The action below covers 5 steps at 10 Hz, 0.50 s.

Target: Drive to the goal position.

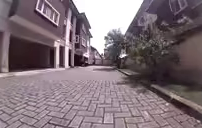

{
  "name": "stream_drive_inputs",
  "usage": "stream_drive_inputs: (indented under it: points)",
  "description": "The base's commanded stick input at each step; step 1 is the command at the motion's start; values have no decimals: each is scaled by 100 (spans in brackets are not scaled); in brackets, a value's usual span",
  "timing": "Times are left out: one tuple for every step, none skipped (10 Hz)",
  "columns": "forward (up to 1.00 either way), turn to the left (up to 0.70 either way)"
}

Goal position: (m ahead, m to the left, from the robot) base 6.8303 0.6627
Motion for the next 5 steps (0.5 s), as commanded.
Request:
stream_drive_inputs:
  points:
    - [50,0]
    - [50,0]
    - [50,0]
    - [50,0]
    - [50,0]
